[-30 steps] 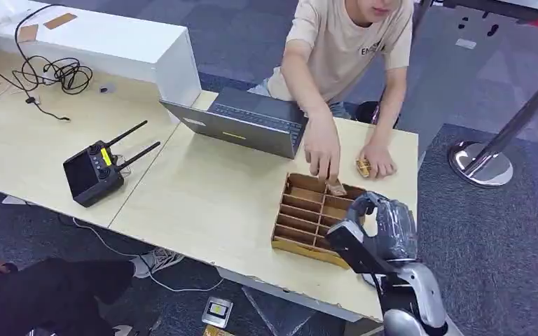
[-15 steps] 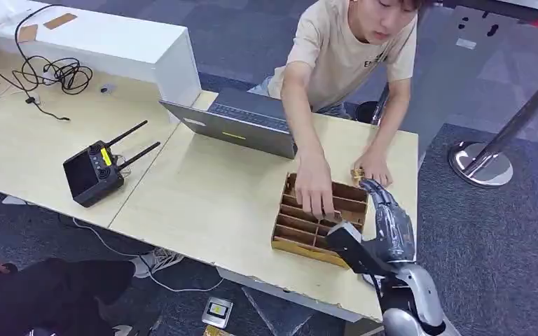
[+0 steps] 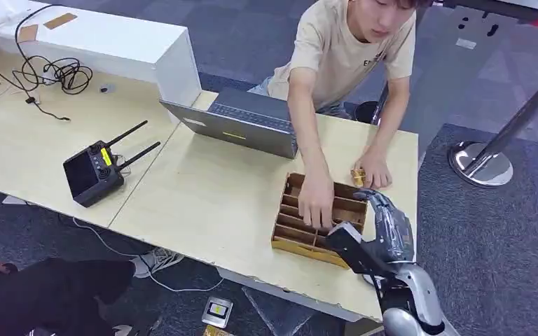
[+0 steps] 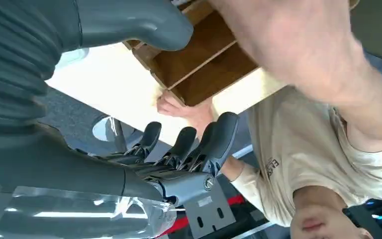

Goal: Pass the card to the sensor for recognition and then transmit it.

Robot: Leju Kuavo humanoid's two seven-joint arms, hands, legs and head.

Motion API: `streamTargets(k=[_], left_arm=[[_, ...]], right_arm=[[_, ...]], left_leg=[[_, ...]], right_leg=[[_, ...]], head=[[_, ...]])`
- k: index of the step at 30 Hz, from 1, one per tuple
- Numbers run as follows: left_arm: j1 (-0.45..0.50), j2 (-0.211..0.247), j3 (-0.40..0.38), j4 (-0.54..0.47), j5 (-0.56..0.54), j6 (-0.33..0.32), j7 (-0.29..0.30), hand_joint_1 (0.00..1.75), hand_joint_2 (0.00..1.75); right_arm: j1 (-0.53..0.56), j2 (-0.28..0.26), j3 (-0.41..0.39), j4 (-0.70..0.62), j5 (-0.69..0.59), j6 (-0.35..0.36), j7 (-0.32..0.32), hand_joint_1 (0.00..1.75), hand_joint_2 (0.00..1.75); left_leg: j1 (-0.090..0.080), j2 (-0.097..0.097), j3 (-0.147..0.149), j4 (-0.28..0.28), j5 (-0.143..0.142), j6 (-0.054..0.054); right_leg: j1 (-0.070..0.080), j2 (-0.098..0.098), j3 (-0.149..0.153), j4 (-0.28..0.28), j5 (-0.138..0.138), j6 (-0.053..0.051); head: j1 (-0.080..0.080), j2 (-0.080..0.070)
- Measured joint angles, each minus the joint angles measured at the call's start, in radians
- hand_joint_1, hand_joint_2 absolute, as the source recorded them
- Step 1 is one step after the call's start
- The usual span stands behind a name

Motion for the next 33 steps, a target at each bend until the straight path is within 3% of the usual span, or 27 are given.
streamTargets(k=[5,6,7,10,23,25,33], left_arm=[[0.0,0.0,0.0,0.0,0.0,0.0,0.0,0.0,1.75],[0.0,0.0,0.0,0.0,-0.001,0.0,0.0,0.0,1.75],[-0.001,0.0,0.0,0.0,-0.001,0.0,0.0,0.0,1.75],[-0.001,0.0,0.0,0.0,-0.001,0.0,0.0,0.0,1.75],[-0.001,0.0,0.0,0.0,-0.001,0.0,0.0,0.0,1.75],[-0.001,0.0,0.0,0.0,-0.002,0.0,0.0,0.0,1.75],[-0.002,0.0,0.0,0.0,-0.002,-0.001,0.001,0.0,1.75]], right_arm=[[0.0,0.0,0.001,0.007,0.0,0.0,0.0,0.63,1.75],[0.0,0.0,0.001,0.007,0.0,0.0,0.0,0.68,1.75],[0.0,0.0,0.001,0.009,-0.002,0.0,0.0,0.89,1.75],[0.0,0.0,0.001,0.011,-0.004,0.0,0.0,1.03,1.75],[0.0,0.0,0.002,0.015,-0.011,0.0,0.0,0.94,1.75],[0.0,0.0,0.003,0.015,-0.015,0.0,0.0,0.82,1.75],[0.0,0.0,0.006,0.024,-0.017,-0.001,0.0,0.93,1.75]], left_leg=[[0.0,0.0,0.0,0.0,0.0,0.0],[0.0,0.0,0.0,0.0,0.0,0.0],[0.0,0.0,0.0,0.0,0.0,0.0],[0.0,0.0,0.0,0.0,0.0,0.0],[0.0,0.0,0.0,0.0,0.0,0.0],[0.0,0.0,0.0,0.0,0.0,0.0],[0.0,0.0,0.0,0.0,0.0,0.0]], right_leg=[[0.0,0.0,0.0,0.0,0.0,0.0],[0.0,0.0,0.0,0.0,0.0,0.0],[0.0,0.0,0.0,0.0,0.0,0.0],[0.0,0.0,0.0,0.0,0.0,0.0],[0.0,0.0,0.0,0.0,0.0,0.0],[0.0,0.0,0.0,0.0,0.0,0.0],[0.0,0.0,0.0,0.0,0.0,0.0]], head=[[0.0,0.0],[0.0,0.0],[0.0,0.0],[0.0,0.0],[0.0,0.0],[0.0,0.0],[0.0,0.0]])
